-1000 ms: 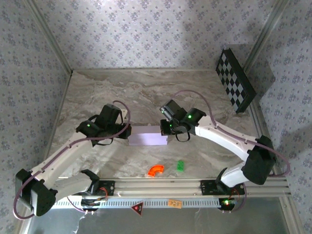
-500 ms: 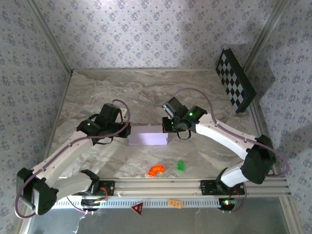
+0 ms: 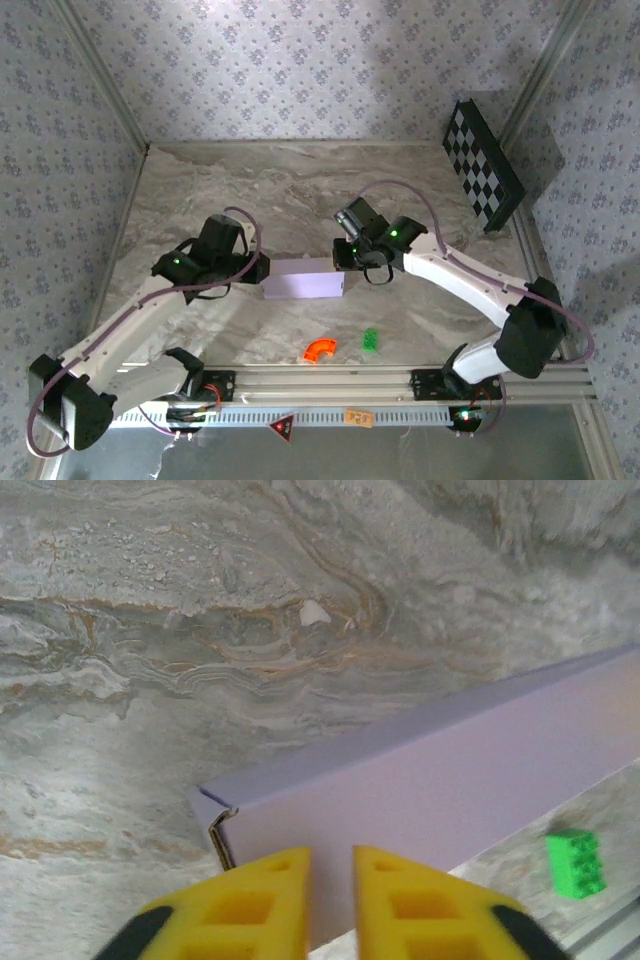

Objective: Fold the paper box

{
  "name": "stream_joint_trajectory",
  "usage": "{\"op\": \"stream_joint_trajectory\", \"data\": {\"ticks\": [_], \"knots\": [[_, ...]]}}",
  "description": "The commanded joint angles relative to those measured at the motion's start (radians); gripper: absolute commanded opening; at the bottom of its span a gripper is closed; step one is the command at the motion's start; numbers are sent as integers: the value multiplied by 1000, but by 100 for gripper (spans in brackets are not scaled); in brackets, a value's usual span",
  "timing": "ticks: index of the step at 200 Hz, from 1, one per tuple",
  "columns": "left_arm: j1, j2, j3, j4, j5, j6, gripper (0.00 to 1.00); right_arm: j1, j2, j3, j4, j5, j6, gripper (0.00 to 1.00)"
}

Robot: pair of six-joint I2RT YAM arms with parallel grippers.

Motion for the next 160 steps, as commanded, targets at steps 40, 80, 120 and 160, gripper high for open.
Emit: {"op": "stream_joint_trajectory", "data": {"ticks": [40,80,120,160], "knots": [[59,-49,9,-6,18,-58,50,-59,-71,-6,-14,-64,19,35],[78,-17,-38,13,92,-79,59,-88,-48,-86,31,-175,19,53],[79,18,-67,51,164,-88,59,-96,-11,-107,101,-231,29,53],[79,29,-67,128,206,-102,59,-98,1,-100,169,-301,48,53]]}}
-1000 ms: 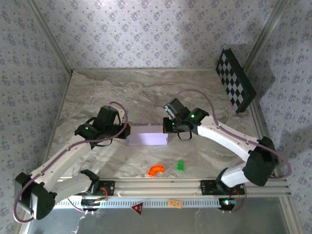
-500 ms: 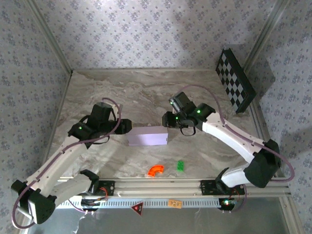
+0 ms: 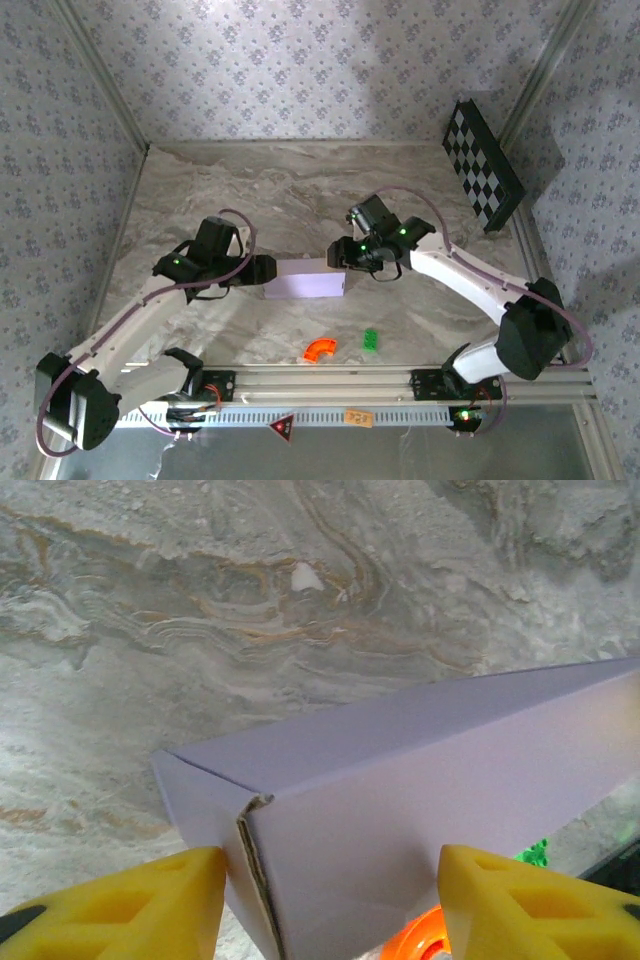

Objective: Fold the paper box

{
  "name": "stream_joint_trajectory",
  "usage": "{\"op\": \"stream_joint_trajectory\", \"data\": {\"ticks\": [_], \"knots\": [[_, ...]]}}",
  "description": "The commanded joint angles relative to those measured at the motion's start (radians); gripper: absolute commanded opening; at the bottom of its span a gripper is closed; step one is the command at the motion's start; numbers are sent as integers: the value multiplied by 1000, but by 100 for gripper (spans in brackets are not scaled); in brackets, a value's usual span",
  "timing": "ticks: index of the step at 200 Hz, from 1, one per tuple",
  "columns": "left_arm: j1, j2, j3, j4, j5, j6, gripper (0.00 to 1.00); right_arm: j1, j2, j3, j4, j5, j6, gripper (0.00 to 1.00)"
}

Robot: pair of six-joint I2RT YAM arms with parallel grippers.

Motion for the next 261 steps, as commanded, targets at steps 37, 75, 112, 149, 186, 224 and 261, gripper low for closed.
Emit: {"op": "stream_joint_trajectory", "data": {"ticks": [37,75,112,149,186,224,261], "knots": [[6,77,92,93,66,10,59,-20,29,49,118,-120,22,54],[31,179,170,183,53,52,61,-62,108,192,60,-65,-64,56],[66,305,251,247,94,80,64,-108,214,307,30,-8,-170,58],[72,359,252,251,187,65,68,-116,243,261,47,-47,-156,60],[69,297,127,262,253,24,74,-73,166,122,63,-50,-112,64],[67,186,-45,298,261,-41,78,-29,111,-37,102,-21,-42,69],[66,162,-191,419,260,-109,81,-2,133,-171,239,-33,37,72]]}}
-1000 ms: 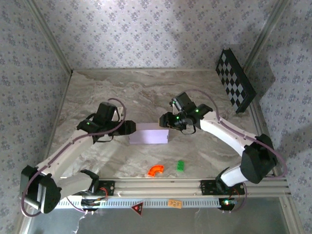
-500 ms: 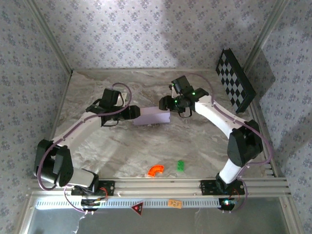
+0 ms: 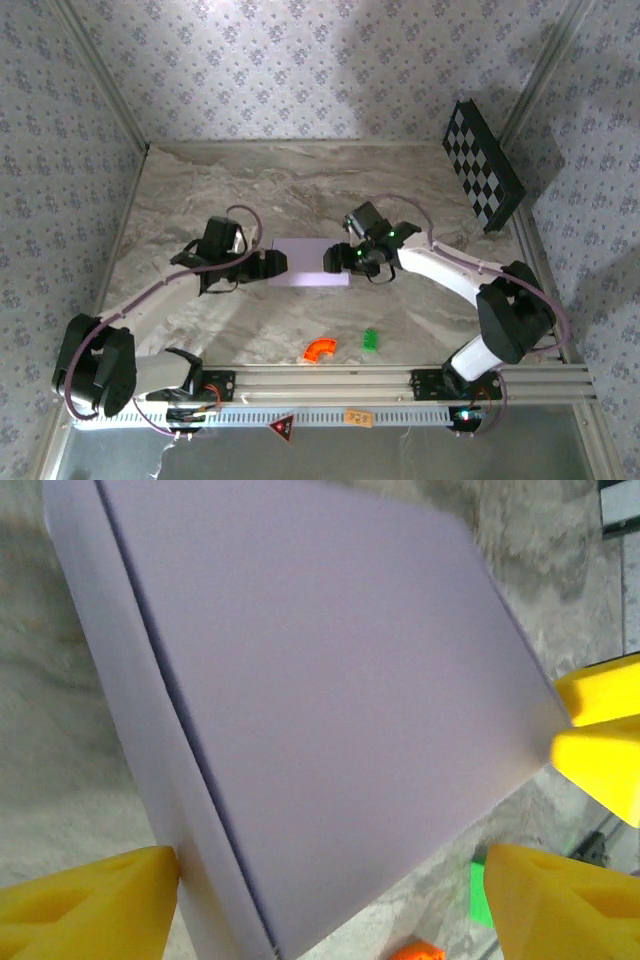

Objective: Fold the paper box

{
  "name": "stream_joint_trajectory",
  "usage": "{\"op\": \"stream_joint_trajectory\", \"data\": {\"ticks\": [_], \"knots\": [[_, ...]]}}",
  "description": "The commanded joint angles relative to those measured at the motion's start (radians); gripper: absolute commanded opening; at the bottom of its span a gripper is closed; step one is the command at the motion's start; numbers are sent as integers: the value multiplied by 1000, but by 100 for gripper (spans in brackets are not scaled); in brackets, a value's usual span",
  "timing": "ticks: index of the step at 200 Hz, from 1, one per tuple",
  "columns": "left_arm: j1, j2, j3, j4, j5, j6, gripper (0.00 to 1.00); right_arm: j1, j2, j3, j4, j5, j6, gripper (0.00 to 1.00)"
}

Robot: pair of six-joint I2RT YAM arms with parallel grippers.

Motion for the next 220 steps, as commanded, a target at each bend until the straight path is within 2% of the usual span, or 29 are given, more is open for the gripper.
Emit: {"op": "stream_joint_trajectory", "data": {"ticks": [1,26,71,133,176,200,220], "knots": [[-9,-18,-55,113,60,-58,81,17,23,-65,110,-27,77,72],[-9,9,-79,109,29,-37,81,28,47,-103,156,-25,96,72],[-4,20,-4,-44,-112,53,80,2,19,-85,80,37,49,73],[4,179,67,39,-48,62,70,-65,101,-25,112,-40,-9,67],[6,232,113,65,-31,61,62,-42,183,72,146,-96,2,52],[25,230,154,34,-37,88,62,-15,224,151,163,-93,15,50],[79,237,184,0,-23,130,63,4,291,265,172,-91,23,49]]}}
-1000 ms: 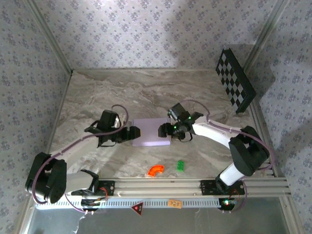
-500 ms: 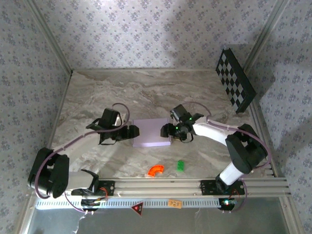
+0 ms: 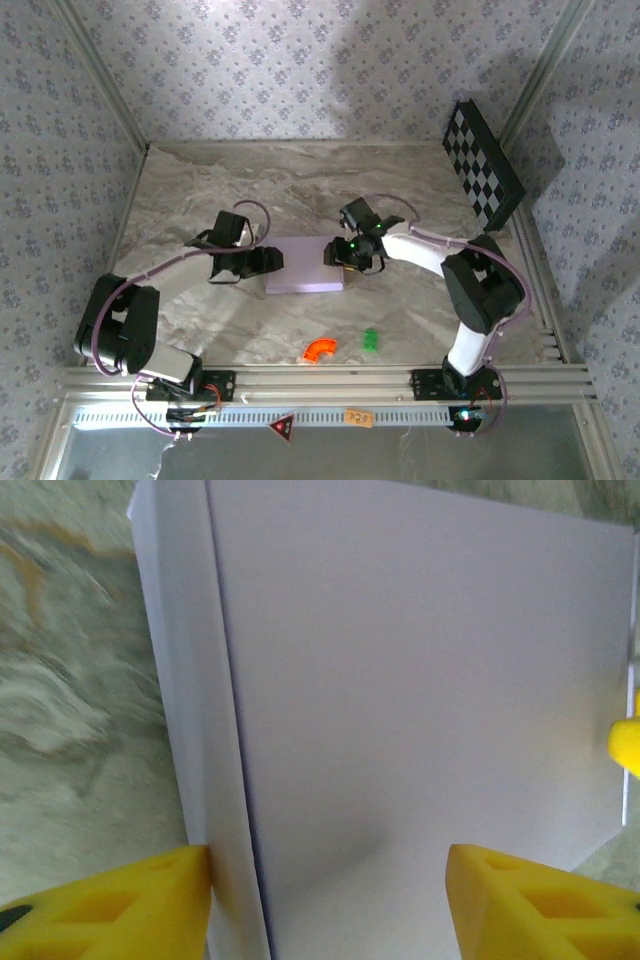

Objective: Fold the paper box

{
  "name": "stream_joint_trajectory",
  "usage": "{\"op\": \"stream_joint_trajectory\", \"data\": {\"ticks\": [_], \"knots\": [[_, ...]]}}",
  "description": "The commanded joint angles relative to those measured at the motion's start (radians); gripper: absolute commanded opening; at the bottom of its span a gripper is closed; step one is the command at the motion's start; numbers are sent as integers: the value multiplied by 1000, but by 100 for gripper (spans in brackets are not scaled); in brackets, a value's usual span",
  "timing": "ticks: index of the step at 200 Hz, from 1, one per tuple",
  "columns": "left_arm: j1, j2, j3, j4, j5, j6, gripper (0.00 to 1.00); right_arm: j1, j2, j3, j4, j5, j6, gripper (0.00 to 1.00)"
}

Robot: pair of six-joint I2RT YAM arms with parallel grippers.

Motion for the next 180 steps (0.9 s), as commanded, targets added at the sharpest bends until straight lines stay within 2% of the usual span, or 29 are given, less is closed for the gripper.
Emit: {"op": "stream_joint_trajectory", "data": {"ticks": [1,44,76,122,159,180], "knots": [[36,6,70,0,92,63,63,53,68,153,80,-71,12,49],[272,67,164,-49,174,153,64,114,260,408,192,-25,44,48],[422,218,321,-77,185,186,64,150,434,646,274,1,77,49],[510,423,575,-129,59,227,63,190,691,974,402,27,158,48],[573,572,767,-146,41,233,63,216,881,1217,433,60,195,50],[600,653,849,-169,58,228,64,221,957,1295,470,111,215,52]]}}
